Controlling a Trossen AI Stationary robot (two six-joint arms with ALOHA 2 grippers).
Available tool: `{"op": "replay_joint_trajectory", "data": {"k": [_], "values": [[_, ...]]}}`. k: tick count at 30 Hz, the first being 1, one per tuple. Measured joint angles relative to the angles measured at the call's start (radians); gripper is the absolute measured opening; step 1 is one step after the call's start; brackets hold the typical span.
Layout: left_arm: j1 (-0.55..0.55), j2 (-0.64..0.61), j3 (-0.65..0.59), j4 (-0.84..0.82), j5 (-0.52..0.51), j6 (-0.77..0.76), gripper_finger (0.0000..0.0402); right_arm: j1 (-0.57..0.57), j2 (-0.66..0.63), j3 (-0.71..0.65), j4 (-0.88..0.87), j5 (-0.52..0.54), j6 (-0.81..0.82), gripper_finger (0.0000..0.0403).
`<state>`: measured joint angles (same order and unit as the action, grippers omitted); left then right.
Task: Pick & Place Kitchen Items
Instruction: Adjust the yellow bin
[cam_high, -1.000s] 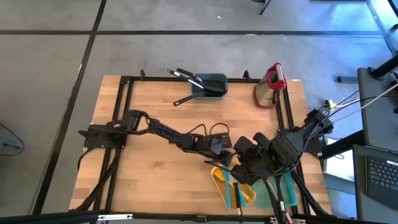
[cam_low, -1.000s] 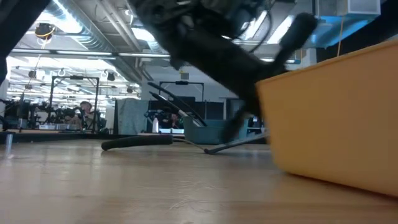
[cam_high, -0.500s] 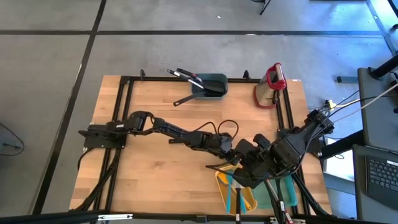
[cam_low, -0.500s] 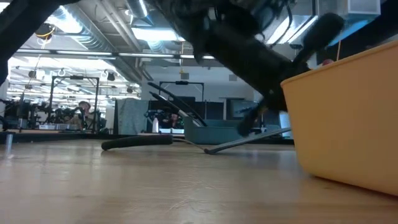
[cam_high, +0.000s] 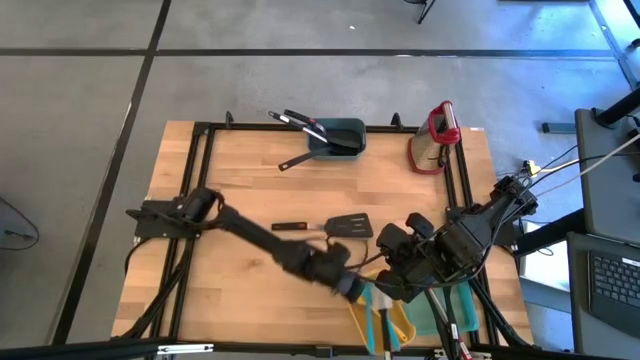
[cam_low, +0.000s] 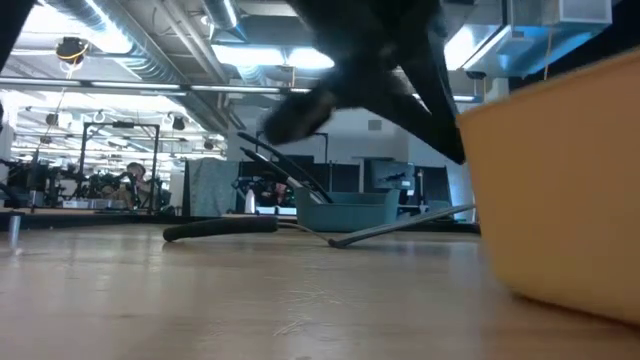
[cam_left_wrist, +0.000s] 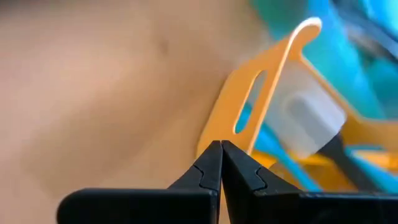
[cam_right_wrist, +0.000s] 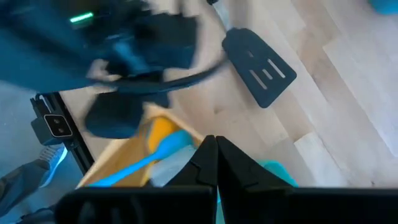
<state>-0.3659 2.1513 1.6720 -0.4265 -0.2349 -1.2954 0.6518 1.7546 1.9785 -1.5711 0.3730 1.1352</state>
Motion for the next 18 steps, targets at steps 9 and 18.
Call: {"op": "replay_joint_trajectory", "data": {"k": [9, 18], "values": [[-0.089, 0.000, -0.001, -0.145, -0.152, -0.143, 0.0002, -0.014, 0.000, 0.000, 0.000, 0.002, -0.047, 0.0000], [-0.144, -0.024, -0.001, -0.166, -0.048, -0.183, 0.0001, -0.018, -0.011, 0.000, 0.000, -0.006, -0.074, 0.0000]]}}
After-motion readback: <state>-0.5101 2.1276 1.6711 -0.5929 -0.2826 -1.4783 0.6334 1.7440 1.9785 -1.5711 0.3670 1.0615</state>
